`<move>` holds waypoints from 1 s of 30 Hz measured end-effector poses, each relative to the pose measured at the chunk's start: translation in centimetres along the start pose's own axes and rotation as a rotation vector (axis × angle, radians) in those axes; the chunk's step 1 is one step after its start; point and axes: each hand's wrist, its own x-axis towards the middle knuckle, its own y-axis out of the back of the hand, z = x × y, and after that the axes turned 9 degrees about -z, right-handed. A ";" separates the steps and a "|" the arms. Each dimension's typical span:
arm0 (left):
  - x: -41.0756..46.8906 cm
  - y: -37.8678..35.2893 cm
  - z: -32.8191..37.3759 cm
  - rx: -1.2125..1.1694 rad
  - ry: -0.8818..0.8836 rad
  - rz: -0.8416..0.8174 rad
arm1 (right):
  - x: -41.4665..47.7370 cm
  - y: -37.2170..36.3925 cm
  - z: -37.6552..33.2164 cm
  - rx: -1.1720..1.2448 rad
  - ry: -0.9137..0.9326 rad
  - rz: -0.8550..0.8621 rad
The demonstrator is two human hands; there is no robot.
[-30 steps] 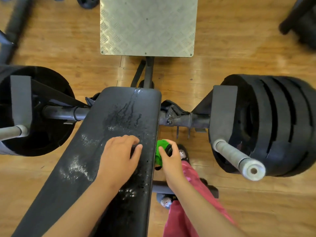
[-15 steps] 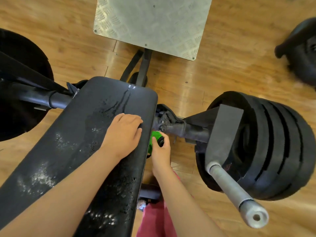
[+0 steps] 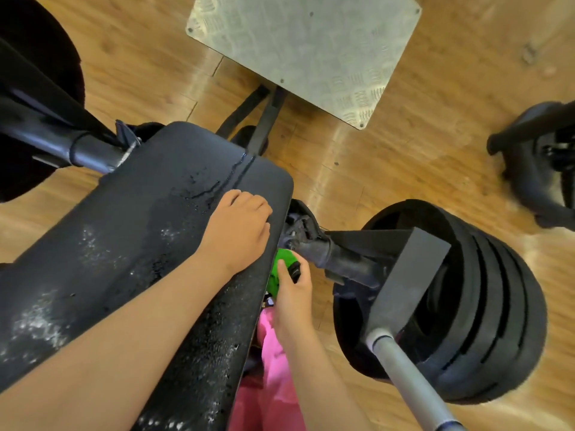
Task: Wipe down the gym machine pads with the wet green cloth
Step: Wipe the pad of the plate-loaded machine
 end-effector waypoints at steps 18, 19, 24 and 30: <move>3.3 -1.4 -0.5 0.004 0.026 0.099 | 5.5 0.1 -4.2 -0.352 0.025 -0.012; 3.4 -1.4 -0.5 -0.001 0.033 0.098 | 6.2 0.0 -4.4 -0.380 0.039 0.002; 3.8 -1.4 -0.6 -0.032 0.056 0.101 | 8.9 -0.8 -5.9 -0.447 0.034 0.118; 3.6 -1.4 -0.9 -0.079 0.054 0.090 | 10.6 -2.0 -7.0 -0.490 0.045 0.261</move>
